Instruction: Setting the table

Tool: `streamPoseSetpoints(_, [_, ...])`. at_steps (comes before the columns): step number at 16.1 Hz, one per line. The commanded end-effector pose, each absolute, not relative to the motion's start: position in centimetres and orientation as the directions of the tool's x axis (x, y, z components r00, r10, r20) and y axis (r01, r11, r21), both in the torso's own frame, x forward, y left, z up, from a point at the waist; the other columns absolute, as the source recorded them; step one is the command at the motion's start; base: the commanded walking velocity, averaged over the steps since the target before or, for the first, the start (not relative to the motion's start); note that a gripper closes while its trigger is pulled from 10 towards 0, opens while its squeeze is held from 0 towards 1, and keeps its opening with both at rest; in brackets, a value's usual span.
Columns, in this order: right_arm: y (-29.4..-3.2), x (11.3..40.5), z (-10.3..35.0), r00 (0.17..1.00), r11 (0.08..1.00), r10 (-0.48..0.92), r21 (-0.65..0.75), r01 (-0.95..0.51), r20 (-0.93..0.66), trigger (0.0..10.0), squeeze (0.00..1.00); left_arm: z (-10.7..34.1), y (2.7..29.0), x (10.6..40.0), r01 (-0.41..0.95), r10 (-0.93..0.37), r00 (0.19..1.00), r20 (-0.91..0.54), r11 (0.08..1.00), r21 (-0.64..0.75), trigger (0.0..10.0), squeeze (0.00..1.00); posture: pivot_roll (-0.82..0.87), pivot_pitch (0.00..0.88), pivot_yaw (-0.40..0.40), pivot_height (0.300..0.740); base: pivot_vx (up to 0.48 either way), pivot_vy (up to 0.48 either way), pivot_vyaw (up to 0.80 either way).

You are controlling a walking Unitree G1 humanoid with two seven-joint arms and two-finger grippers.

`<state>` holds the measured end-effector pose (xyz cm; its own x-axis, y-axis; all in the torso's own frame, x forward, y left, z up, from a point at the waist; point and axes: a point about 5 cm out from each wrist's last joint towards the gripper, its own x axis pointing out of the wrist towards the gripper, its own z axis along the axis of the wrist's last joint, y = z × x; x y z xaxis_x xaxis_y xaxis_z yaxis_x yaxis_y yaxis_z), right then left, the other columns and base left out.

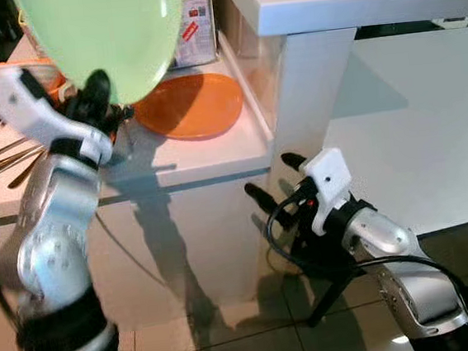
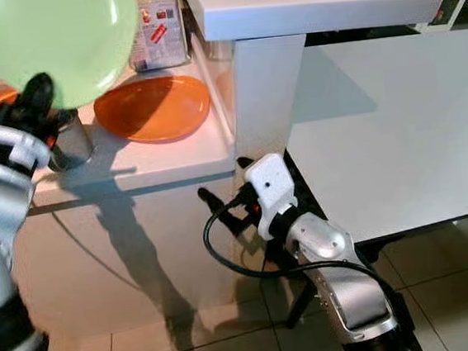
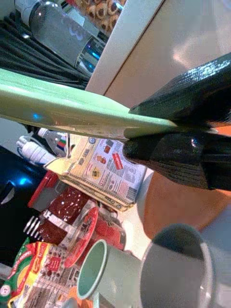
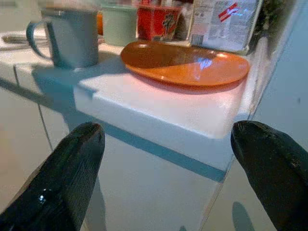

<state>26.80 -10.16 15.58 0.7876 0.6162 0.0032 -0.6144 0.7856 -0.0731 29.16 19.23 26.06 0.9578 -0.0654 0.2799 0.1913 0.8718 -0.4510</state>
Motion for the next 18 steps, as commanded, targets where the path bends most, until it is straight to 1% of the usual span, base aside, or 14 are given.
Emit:
streamPoseSetpoints(1, [-10.4, 26.6, 16.5, 0.794, 0.796, 0.605, -0.058, -0.603, 0.056, 10.0, 0.00, 27.9, 18.3, 27.3, 0.331, -0.154, 0.888, 0.434, 0.869, -0.368, 6.0, 0.00, 0.07, 0.000, -0.015, 0.740, 0.000, 0.000, 0.00])
streamPoseSetpoints(2, [-10.3, 26.6, 16.6, 0.792, 0.794, 0.607, -0.053, -0.605, 0.061, 10.0, 0.00, 27.8, 18.4, 26.6, 0.333, -0.150, 0.876, 0.458, 0.876, -0.349, 9.1, 0.00, 0.07, 0.000, -0.016, 0.740, 0.000, 0.000, 0.00])
streamPoseSetpoints(3, [-10.3, 26.5, 16.6, 0.790, 0.792, 0.610, -0.050, -0.608, 0.064, 10.0, 0.00, 27.1, 19.0, 26.0, 0.305, -0.139, 0.890, 0.435, 0.889, -0.340, 10.0, 0.00, 0.07, 0.000, -0.022, 0.740, 0.000, 0.000, 0.00])
streamPoseSetpoints(4, [-10.3, 26.4, 16.6, 0.789, 0.791, 0.611, -0.049, -0.609, 0.065, 10.0, 0.00, 26.7, 19.2, 25.7, 0.292, -0.142, 0.897, 0.418, 0.901, -0.321, 10.0, 0.00, 0.07, 0.000, -0.027, 0.740, 0.000, 0.000, 0.00])
streamPoseSetpoints(5, [-10.4, 26.3, 16.6, 0.786, 0.789, 0.615, -0.046, -0.613, 0.063, 10.0, 0.00, 26.0, 19.6, 25.0, 0.277, -0.157, 0.905, 0.395, 0.923, -0.267, 10.0, 0.00, 0.07, 0.000, -0.034, 0.740, 0.000, 0.000, 0.00])
streamPoseSetpoints(8, [-10.5, 26.0, 16.5, 0.786, 0.788, 0.615, -0.024, -0.615, 0.064, 10.0, 0.00, 24.7, 19.1, 22.7, 0.355, -0.288, 0.885, 0.365, 0.926, -0.131, 10.0, 0.00, 0.09, 0.000, -0.050, 0.740, 0.000, 0.000, 0.00])
streamPoseSetpoints(9, [-10.5, 26.0, 16.5, 0.786, 0.788, 0.615, -0.020, -0.616, 0.063, 10.0, 0.00, 24.5, 19.0, 22.4, 0.368, -0.305, 0.882, 0.360, 0.922, -0.119, 10.0, 0.00, 0.09, 0.000, -0.053, 0.740, 0.000, 0.000, 0.00])
streamPoseSetpoints(10, [-10.6, 25.8, 16.4, 0.784, 0.786, 0.617, -0.017, -0.618, 0.058, 10.0, 0.00, 23.7, 19.2, 21.4, 0.400, -0.353, 0.880, 0.319, 0.911, -0.096, 10.0, 0.00, 0.09, 0.000, -0.055, 0.740, 0.000, 0.000, 0.00])
streamPoseSetpoints(15, [-11.0, 25.8, 16.3, 0.785, 0.786, 0.618, -0.021, -0.618, 0.047, 10.0, 0.00, 22.2, 20.0, 19.8, 0.474, -0.461, 0.862, 0.209, 0.881, -0.011, 10.0, 0.00, 0.09, 0.000, -0.061, 0.740, 0.000, 0.000, 0.00])
streamPoseSetpoints(17, [-11.1, 25.8, 16.3, 0.783, 0.784, 0.620, -0.025, -0.620, 0.041, 10.0, 0.00, 21.9, 19.9, 19.3, 0.506, -0.497, 0.849, 0.177, 0.862, -0.005, 10.0, 0.00, 0.09, 0.000, -0.064, 0.740, 0.000, 0.000, 0.00])
streamPoseSetpoints(18, [-11.4, 25.9, 16.1, 0.785, 0.786, 0.618, -0.027, -0.618, 0.035, 10.0, 0.00, 21.5, 19.6, 18.9, 0.546, -0.540, 0.829, 0.146, 0.838, -0.004, 10.0, 0.00, 0.09, 0.000, -0.064, 0.740, 0.000, 0.000, 0.00])
